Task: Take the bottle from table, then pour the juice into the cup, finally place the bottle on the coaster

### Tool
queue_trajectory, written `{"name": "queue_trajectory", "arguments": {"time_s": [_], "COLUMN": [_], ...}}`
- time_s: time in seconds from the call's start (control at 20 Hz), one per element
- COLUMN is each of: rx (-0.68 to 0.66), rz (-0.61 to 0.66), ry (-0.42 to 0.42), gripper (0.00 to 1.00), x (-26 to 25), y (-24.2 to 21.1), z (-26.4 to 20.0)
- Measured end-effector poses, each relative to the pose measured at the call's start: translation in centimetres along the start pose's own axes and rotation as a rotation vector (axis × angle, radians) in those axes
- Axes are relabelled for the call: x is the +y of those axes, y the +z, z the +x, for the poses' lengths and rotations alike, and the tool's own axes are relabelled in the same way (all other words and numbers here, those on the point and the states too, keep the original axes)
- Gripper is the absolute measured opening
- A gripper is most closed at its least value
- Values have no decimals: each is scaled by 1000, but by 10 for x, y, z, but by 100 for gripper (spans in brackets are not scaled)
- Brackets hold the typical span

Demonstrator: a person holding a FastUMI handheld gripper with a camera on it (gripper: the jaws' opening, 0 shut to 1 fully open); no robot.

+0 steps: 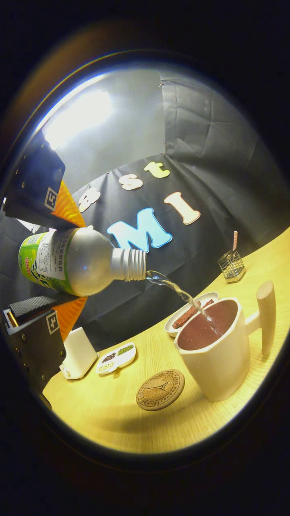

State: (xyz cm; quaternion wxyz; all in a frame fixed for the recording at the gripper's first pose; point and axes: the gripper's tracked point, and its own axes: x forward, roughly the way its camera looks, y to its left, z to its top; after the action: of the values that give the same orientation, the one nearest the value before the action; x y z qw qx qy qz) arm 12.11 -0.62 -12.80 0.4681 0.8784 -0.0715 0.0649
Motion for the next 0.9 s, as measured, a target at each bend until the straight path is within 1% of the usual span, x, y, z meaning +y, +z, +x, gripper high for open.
{"name": "queue_trajectory", "arguments": {"time_s": [0.1,0.4,0.9], "rx": [-7,-40,-55], "rz": [-7,48,79], "ry": [-14,1,7], "gripper": [75,75,75], "x": [-3,2,-1], "y": [1,9,10], "z": [-2,0,-1]}}
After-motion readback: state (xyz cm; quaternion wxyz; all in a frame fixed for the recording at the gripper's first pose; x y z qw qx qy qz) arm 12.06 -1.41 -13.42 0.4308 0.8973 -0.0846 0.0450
